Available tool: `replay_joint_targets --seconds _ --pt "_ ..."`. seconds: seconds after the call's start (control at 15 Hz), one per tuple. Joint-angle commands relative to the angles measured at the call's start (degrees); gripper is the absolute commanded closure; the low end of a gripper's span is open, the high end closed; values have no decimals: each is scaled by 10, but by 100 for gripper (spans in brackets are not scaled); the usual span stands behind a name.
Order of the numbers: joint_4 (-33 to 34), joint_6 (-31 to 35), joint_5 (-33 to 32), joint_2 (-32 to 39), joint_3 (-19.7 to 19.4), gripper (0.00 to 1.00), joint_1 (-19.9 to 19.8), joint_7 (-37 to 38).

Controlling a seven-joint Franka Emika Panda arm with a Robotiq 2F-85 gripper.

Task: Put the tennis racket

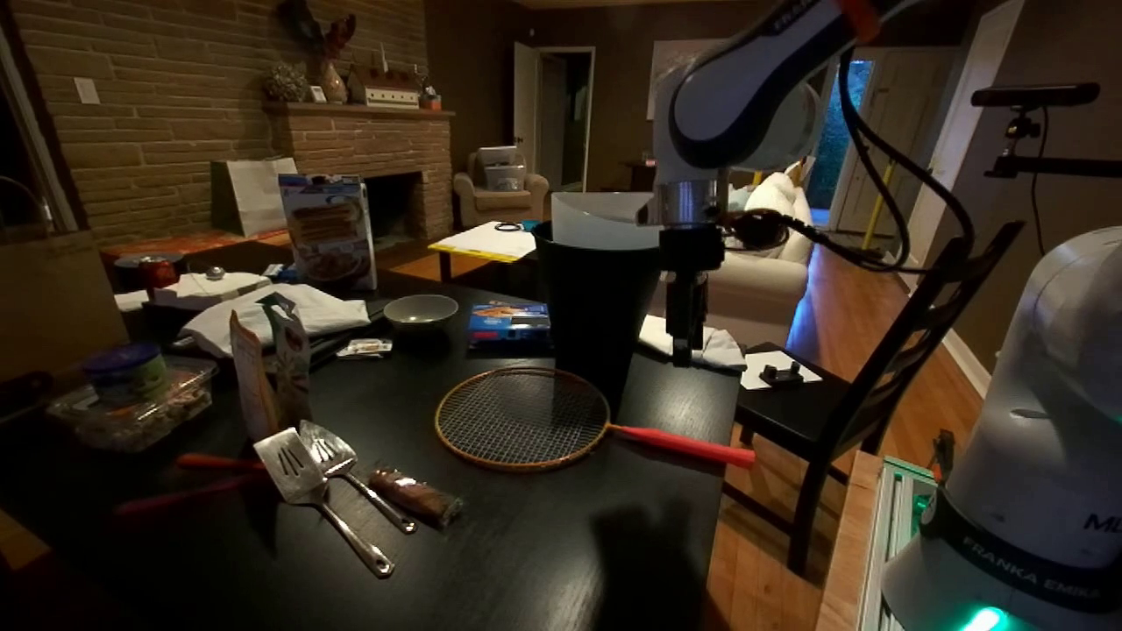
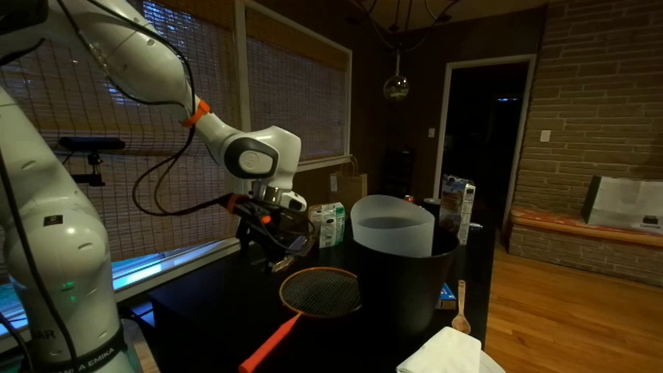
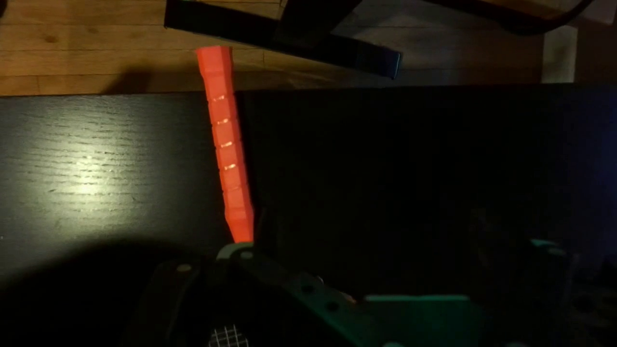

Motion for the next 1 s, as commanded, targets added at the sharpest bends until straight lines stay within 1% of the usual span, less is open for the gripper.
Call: replay_joint_targets --seconds 0.0,0.07,0.13,0.2,0.33,0.47,0.6,0.73,0.93 --pt "-93 123 -49 8 7 0 -15 3" --pt "-51 132 -61 58 6 0 -15 3" --pt "-66 161 -77 61 4 0 -19 0" --pt "-67 176 -97 71 4 0 -26 5" --pt "-62 202 -168 94 11 0 -50 40" --pt "-60 220 -203 124 3 0 -62 45" --pt "-58 244 -208 162 -3 0 -68 42" --pt "-58 279 -199 197 -8 0 -72 45" --pt "-58 343 -188 238 -8 0 -72 59"
